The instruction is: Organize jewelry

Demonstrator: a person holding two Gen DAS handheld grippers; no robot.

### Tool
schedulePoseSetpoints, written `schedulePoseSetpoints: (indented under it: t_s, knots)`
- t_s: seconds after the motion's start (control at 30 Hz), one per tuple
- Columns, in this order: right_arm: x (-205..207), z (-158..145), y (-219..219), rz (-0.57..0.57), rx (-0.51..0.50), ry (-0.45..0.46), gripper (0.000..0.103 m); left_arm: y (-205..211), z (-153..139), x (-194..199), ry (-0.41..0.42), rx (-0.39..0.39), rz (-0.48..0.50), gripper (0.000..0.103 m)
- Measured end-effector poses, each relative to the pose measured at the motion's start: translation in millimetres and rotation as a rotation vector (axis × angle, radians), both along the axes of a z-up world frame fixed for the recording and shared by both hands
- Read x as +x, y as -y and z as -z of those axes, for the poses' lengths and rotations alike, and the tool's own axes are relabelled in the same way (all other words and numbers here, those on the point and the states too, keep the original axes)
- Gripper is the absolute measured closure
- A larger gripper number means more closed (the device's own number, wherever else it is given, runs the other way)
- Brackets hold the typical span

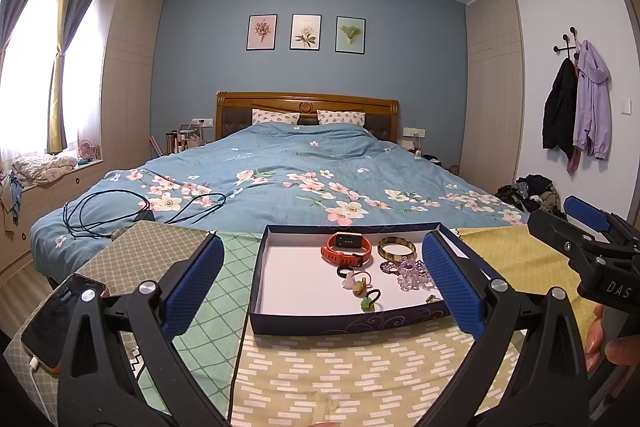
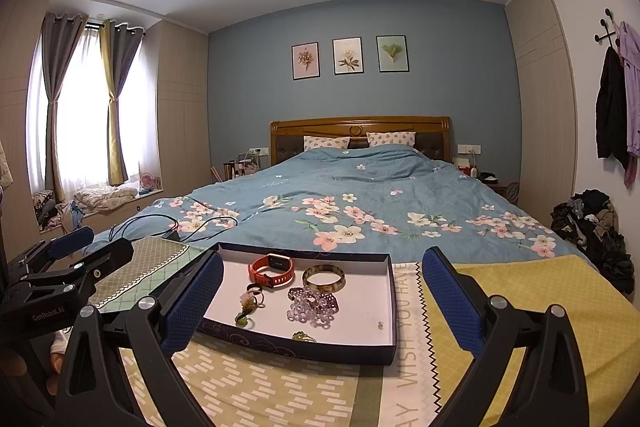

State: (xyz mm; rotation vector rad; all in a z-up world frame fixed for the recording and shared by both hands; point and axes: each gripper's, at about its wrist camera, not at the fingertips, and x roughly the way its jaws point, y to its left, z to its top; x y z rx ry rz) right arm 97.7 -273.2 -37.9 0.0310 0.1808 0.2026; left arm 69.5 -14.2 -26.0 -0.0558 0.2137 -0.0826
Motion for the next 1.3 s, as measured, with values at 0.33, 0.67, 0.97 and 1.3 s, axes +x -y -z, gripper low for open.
schedulePoseSetpoints:
  t_s: [0.33, 0.67, 0.97, 1.3]
  knots:
    - [-0.7, -0.2, -0.3, -0.001, 0.000, -0.003, 0.007, 0.4, -0.2, 0.0, -0.001, 0.001, -0.001, 0.006]
    - [0.7, 0.7, -0.9, -0.002, 0.003, -0.007, 0.007, 0.3, 1.3, -0.6, -0.007, 0.000, 0.000, 0.006]
    - [1.2, 0.3, -0.7, -0.002, 0.001, -0.008, 0.007, 0.6, 1.8, -1.0, -0.010, 0.001, 0.001, 0.006]
    - [3.7, 0.5, -0.6, -0.003, 0.001, -0.012, 0.007, 0.7, 2.0, -0.8, -0.010, 0.002, 0.000, 0.006]
